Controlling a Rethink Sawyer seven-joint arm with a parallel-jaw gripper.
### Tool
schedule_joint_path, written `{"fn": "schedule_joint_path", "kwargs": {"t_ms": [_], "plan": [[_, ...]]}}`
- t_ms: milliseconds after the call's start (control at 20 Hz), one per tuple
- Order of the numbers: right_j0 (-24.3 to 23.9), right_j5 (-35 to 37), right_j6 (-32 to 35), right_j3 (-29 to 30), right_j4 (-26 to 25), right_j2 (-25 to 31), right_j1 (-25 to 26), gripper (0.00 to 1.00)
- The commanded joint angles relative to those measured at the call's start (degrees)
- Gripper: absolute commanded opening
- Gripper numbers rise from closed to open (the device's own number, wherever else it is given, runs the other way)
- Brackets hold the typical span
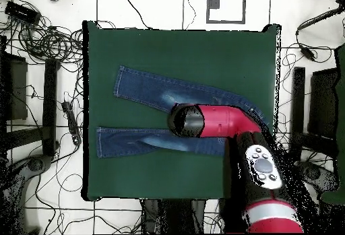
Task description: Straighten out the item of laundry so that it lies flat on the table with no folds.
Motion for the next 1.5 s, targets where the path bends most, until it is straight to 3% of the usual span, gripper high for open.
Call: {"fn": "schedule_joint_path", "kwargs": {"t_ms": [50, 800, 1150, 1500], "plan": [[7.8, -6.9, 23.4, -1.6, 8.4, -4.4, 9.5, 1.00], [20.3, -12.0, 30.6, -8.6, 24.3, -10.4, 18.6, 1.00], [22.4, -8.6, 29.9, -7.3, 28.6, -10.6, 15.7, 1.00], [23.8, 1.6, 27.5, -6.3, 30.8, -12.9, 9.2, 1.00]]}}
